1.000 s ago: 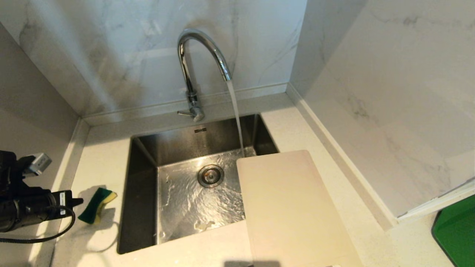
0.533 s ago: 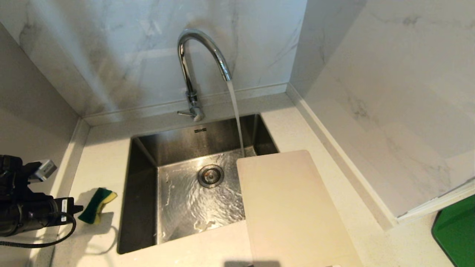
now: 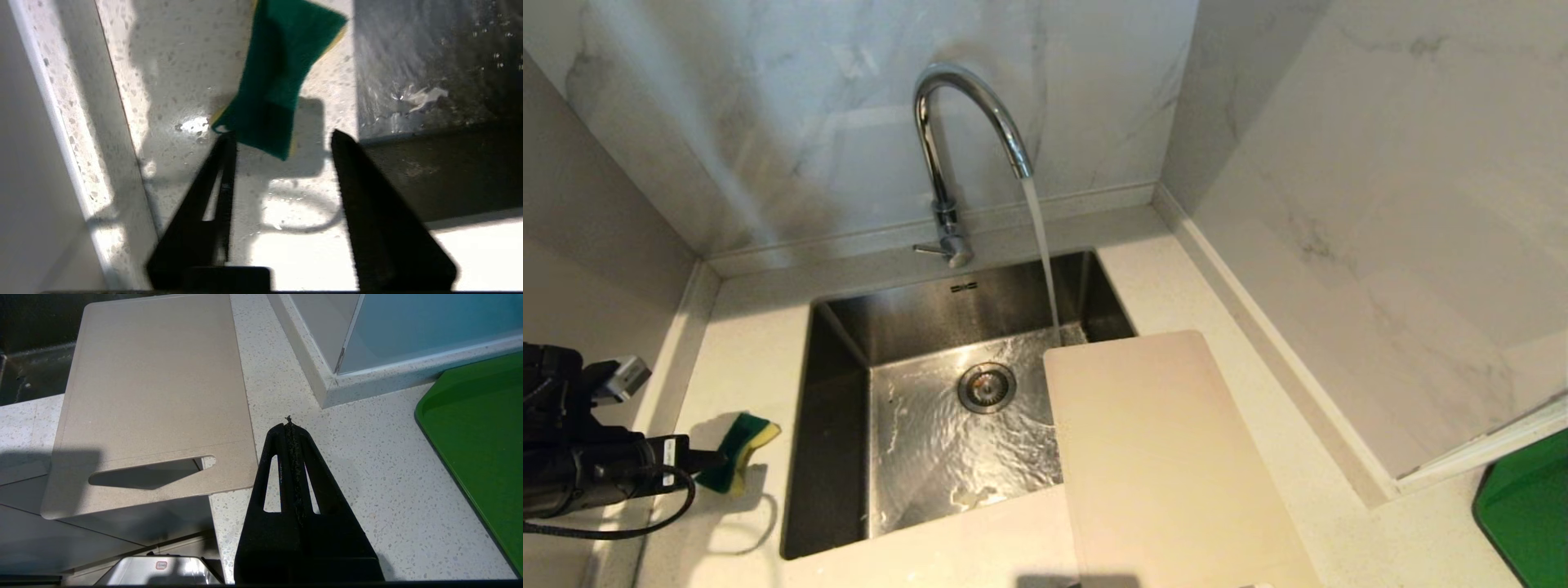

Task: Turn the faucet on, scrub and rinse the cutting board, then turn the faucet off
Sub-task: Pick up the cleaning cloth

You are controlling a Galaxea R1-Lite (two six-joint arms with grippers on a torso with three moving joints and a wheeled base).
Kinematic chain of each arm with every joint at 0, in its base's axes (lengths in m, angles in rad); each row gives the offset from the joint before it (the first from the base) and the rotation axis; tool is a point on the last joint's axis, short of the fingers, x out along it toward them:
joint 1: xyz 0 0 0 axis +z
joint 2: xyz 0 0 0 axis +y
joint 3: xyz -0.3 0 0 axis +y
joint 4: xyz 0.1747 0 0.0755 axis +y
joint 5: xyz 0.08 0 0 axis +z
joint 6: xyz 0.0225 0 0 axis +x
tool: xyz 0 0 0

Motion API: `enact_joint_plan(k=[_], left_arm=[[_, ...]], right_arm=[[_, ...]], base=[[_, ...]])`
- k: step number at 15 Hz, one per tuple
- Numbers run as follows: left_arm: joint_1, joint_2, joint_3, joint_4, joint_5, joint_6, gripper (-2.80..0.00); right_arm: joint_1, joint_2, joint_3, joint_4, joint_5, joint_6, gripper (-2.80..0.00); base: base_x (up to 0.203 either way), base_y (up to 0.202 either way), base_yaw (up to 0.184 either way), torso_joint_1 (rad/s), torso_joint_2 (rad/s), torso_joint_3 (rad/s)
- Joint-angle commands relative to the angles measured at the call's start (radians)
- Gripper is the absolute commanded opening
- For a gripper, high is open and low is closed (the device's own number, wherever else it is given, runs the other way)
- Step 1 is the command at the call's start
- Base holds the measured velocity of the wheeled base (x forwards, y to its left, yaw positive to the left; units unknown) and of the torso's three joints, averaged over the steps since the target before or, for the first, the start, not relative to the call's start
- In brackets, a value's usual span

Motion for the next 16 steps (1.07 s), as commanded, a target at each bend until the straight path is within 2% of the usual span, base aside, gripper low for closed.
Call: enact_joint_plan(k=[1,4,10,16], left_arm=[[0.023,0.054,-0.004,-0.003,-0.004,0.018,0.0],[0.027,0.099,-0.009,-0.02,-0.004,0.034,0.0],[0.039,0.208,-0.028,-0.178,-0.002,0.037,0.0],[0.04,0.267,-0.072,-0.185,-0.002,0.036,0.0]], right_arm=[[0.0,0.0,0.0,0.0,0.0,0.0,-2.8],[0.0,0.0,0.0,0.0,0.0,0.0,-2.8],[0.0,0.0,0.0,0.0,0.0,0.0,-2.8],[0.0,0.0,0.0,0.0,0.0,0.0,-2.8]], base=[[0.0,0.0,0.0,0.0,0.0,0.0],[0.0,0.0,0.0,0.0,0.0,0.0],[0.0,0.0,0.0,0.0,0.0,0.0],[0.0,0.0,0.0,0.0,0.0,0.0]])
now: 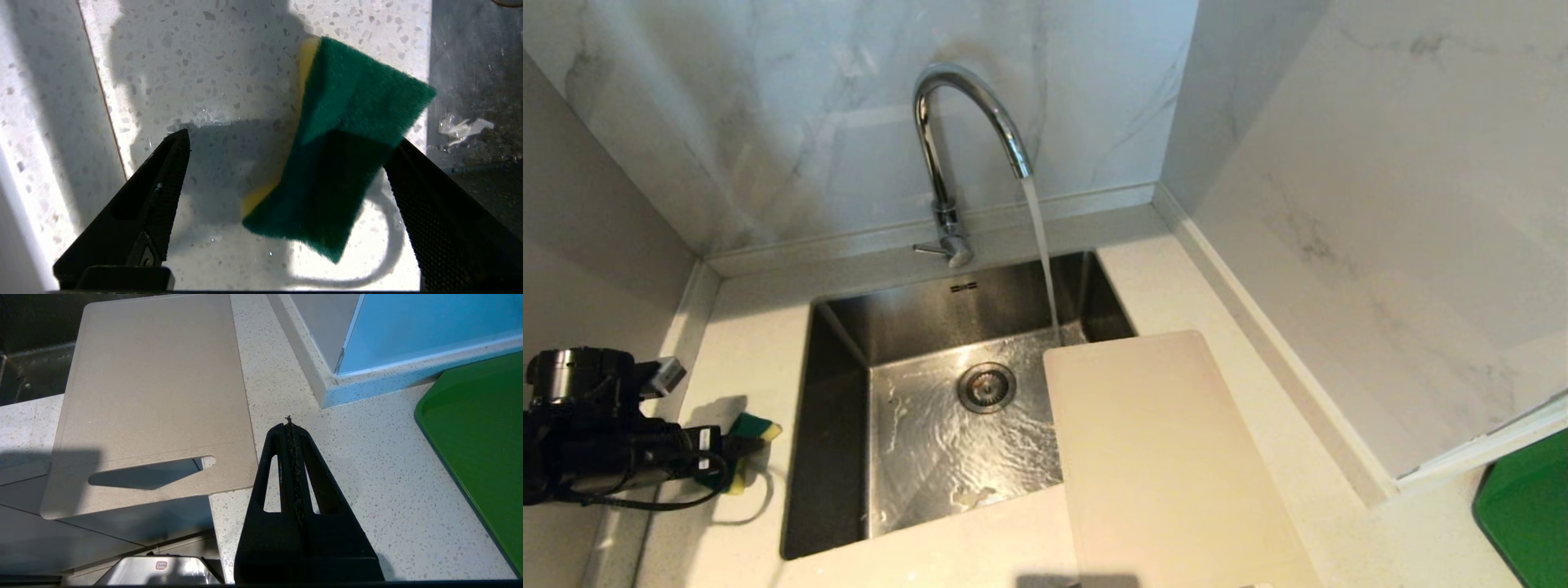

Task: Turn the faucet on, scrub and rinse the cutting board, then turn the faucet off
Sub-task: Pick up the cleaning cloth

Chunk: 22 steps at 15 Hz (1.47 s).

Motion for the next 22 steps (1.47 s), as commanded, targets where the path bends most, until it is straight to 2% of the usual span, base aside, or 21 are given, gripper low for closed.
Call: enact_joint_plan(k=[1,2,9,11,15,22], left_arm=[[0.0,0.031,-0.011,-0.002,-0.001,-0.007,0.0],[0.0,0.031,-0.01,-0.003,-0.003,-0.007,-2.8],[0.002,0.019,-0.013,-0.009,-0.01,-0.015,-2.8],[0.002,0.016,-0.009,-0.055,-0.008,-0.018,-2.8],[-0.003,-0.007,-0.008,-0.062,-0.008,-0.016,-2.8],[-0.019,-0.171,-0.068,-0.052,0.0,-0.002,-2.8]], right_arm=[[0.0,0.0,0.0,0.0,0.0,0.0,-2.8],[0.0,0.0,0.0,0.0,0.0,0.0,-2.8],[0.0,0.0,0.0,0.0,0.0,0.0,-2.8],[0.0,0.0,0.0,0.0,0.0,0.0,-2.8],[0.002,0.0,0.0,0.0,0.0,0.0,-2.8],[0.0,0.0,0.0,0.0,0.0,0.0,-2.8]], base=[[0.0,0.0,0.0,0.0,0.0,0.0],[0.0,0.0,0.0,0.0,0.0,0.0],[0.0,0.0,0.0,0.0,0.0,0.0],[0.0,0.0,0.0,0.0,0.0,0.0],[0.0,0.0,0.0,0.0,0.0,0.0],[0.0,0.0,0.0,0.0,0.0,0.0]])
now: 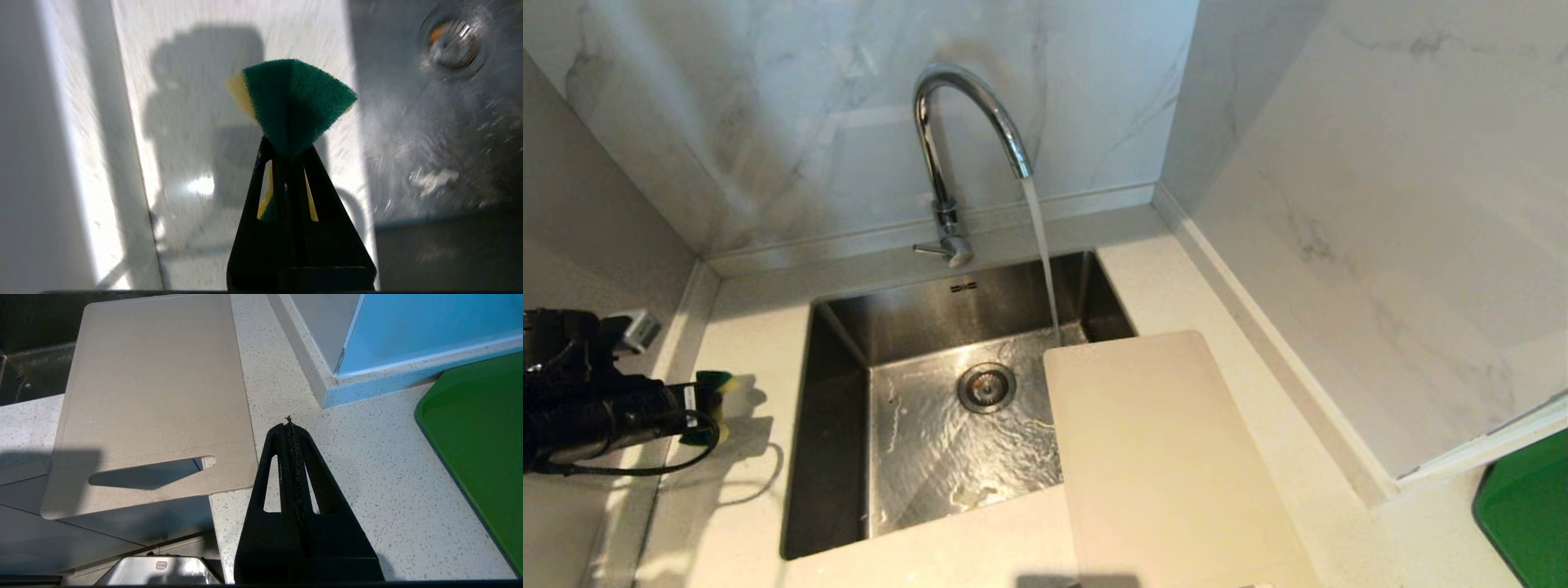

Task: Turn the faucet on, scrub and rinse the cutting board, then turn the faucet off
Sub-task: Pick up the cutting board

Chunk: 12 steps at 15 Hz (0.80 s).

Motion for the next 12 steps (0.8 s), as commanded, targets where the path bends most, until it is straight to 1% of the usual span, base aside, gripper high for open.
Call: enact_joint_plan(k=[1,2,3,4,6,8,10,12], left_arm=[[-0.02,-0.095,-0.031,0.008,0.005,0.005,-2.8],[-0.029,-0.129,-0.055,0.04,0.009,0.009,-2.8],[-0.033,-0.171,-0.095,0.097,0.011,0.011,-2.8],[-0.036,-0.209,-0.144,0.161,0.011,0.011,-2.8],[-0.037,-0.273,-0.237,0.251,0.012,0.014,-2.8],[-0.037,-0.33,-0.291,0.289,0.013,0.039,-2.8],[-0.035,-0.392,-0.317,0.297,0.017,0.074,-2.8],[-0.034,-0.45,-0.341,0.299,0.023,0.081,-2.8]], right_arm=[[0.0,0.0,0.0,0.0,0.0,0.0,-2.8],[0.0,0.0,0.0,0.0,0.0,0.0,-2.8],[0.0,0.0,0.0,0.0,0.0,0.0,-2.8],[0.0,0.0,0.0,0.0,0.0,0.0,-2.8],[0.0,0.0,0.0,0.0,0.0,0.0,-2.8],[0.0,0.0,0.0,0.0,0.0,0.0,-2.8],[0.0,0.0,0.0,0.001,0.0,0.0,-2.8],[0.0,0.0,0.0,0.0,0.0,0.0,-2.8]], base=[[0.0,0.0,0.0,0.0,0.0,0.0],[0.0,0.0,0.0,0.0,0.0,0.0],[0.0,0.0,0.0,0.0,0.0,0.0],[0.0,0.0,0.0,0.0,0.0,0.0],[0.0,0.0,0.0,0.0,0.0,0.0],[0.0,0.0,0.0,0.0,0.0,0.0],[0.0,0.0,0.0,0.0,0.0,0.0],[0.0,0.0,0.0,0.0,0.0,0.0]])
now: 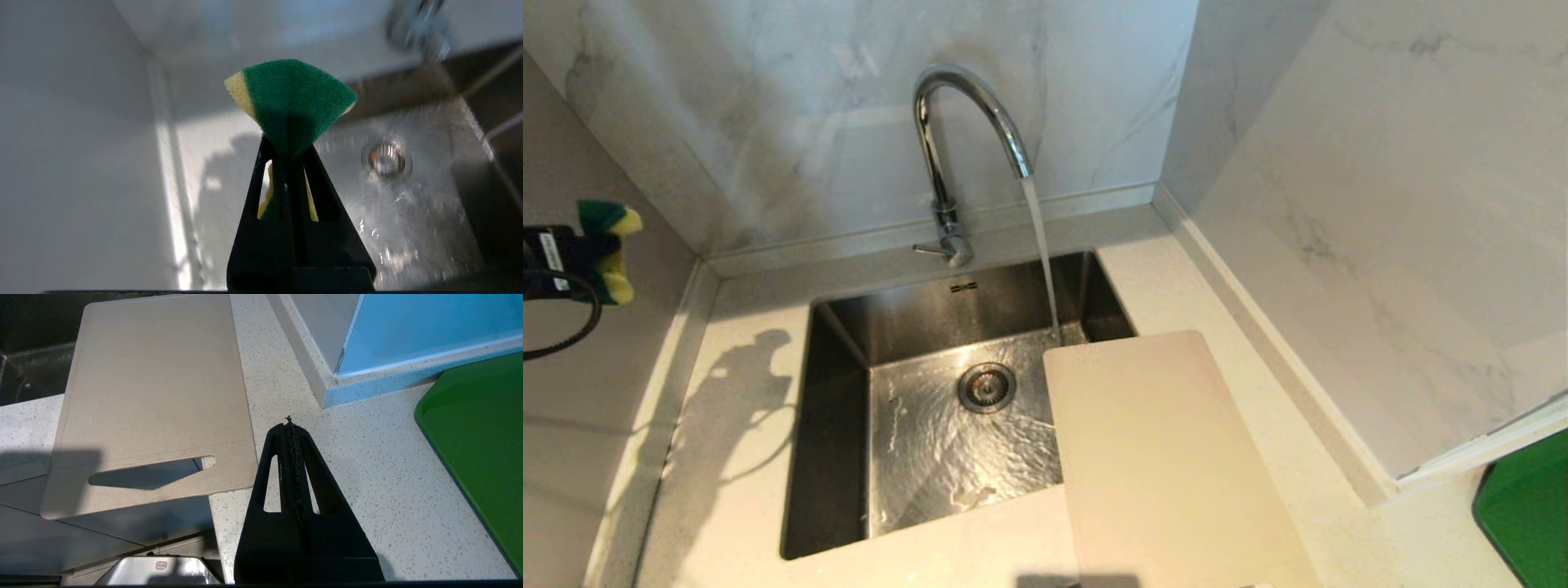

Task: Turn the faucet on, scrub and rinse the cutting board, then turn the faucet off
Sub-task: Pick up the cutting board

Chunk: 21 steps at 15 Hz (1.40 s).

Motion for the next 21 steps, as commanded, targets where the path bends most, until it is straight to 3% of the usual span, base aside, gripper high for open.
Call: enact_joint_plan(k=[1,6,10,21], left_arm=[[0.004,-0.101,-0.034,-0.002,0.001,0.001,-2.8],[0.007,-0.248,-0.048,0.02,-0.001,-0.002,-2.8],[0.006,-0.44,-0.021,0.176,-0.013,-0.026,-2.8],[0.001,-0.956,0.491,0.233,-0.026,-0.074,-2.8]], right_arm=[[0.0,0.0,0.0,0.0,0.001,0.0,-2.8],[0.0,0.0,0.0,0.0,0.001,0.0,-2.8],[0.0,0.0,0.0,0.0,0.001,0.0,-2.8],[0.0,0.0,0.0,0.0,0.001,0.0,-2.8]], base=[[0.0,0.0,0.0,0.0,0.0,0.0],[0.0,0.0,0.0,0.0,0.0,0.0],[0.0,0.0,0.0,0.0,0.0,0.0],[0.0,0.0,0.0,0.0,0.0,0.0]])
